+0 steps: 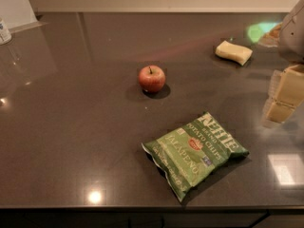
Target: Move apple near green jalapeno chip bag
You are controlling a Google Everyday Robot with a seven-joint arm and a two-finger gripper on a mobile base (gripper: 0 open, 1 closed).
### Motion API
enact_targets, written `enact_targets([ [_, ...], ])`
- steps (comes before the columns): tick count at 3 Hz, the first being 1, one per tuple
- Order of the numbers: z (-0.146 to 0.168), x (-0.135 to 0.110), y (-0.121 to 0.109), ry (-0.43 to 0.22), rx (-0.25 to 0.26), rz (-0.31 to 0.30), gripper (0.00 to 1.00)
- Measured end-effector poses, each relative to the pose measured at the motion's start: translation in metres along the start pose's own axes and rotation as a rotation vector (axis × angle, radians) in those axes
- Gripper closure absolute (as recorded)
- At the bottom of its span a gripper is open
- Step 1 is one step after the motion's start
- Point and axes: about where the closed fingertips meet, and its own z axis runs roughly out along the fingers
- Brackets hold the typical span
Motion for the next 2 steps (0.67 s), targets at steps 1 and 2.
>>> enact_targets([
  [1, -0.001, -0.001, 0.000, -0.002, 0.002, 0.001, 0.00],
  [2, 0.009, -0.019, -0.005, -0.051, -0.009, 0.012, 0.00],
])
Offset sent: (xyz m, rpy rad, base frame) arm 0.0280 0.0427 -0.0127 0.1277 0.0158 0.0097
